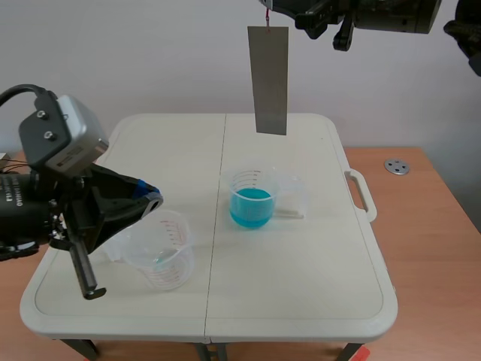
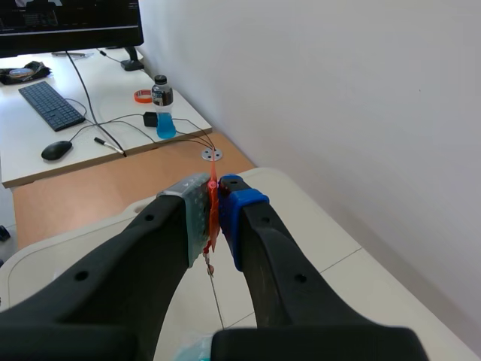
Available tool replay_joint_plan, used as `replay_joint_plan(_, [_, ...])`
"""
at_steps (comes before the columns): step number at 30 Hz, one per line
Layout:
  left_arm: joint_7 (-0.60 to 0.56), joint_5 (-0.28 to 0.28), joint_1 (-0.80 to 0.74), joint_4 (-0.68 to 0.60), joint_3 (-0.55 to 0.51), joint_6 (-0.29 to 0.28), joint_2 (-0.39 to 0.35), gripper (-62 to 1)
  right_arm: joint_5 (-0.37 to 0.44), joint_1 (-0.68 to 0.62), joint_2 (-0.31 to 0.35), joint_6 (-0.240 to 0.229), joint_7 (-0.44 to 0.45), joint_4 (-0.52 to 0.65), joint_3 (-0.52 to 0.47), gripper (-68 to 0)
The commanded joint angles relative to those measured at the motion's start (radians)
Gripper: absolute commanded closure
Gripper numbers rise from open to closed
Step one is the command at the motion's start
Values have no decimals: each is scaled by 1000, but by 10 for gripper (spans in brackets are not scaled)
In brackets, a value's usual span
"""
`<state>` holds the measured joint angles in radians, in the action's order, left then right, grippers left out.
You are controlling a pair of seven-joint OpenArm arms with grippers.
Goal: Hold the metal plate by the orange handle, dip it into the blue solution, take it out and point at it, then put the plate back in the beaker on the left.
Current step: 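Move the plate over the blue solution, then point at the plate with the left hand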
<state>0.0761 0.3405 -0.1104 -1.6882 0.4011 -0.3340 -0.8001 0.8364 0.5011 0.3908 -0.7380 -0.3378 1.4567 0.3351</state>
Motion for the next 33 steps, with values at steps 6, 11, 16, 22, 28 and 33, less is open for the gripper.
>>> replay_joint_plan(6, [3, -48, 148, 87, 85, 5, 122, -15, 40, 31, 5, -8, 19, 16, 12, -13])
replay_joint_plan(11, [31, -95, 245, 169, 116, 6, 212, -15, 48, 31, 5, -8, 18, 16, 39, -13])
replay_joint_plan(16, [53, -127, 320, 267, 116, 6, 293, -15, 63, 31, 5, -8, 18, 16, 46, -13])
replay_joint_plan(22, [51, -174, 380, 366, 116, 6, 359, -15, 70, 31, 5, -8, 14, 16, 46, -13])
replay_joint_plan(28, [47, -197, 427, 415, 117, 5, 401, -15, 92, 31, 5, -8, -4, 16, 46, -13])
replay_joint_plan(33, [45, -197, 444, 420, 117, -10, 415, -15, 92, 31, 5, -8, -8, 16, 46, -13])
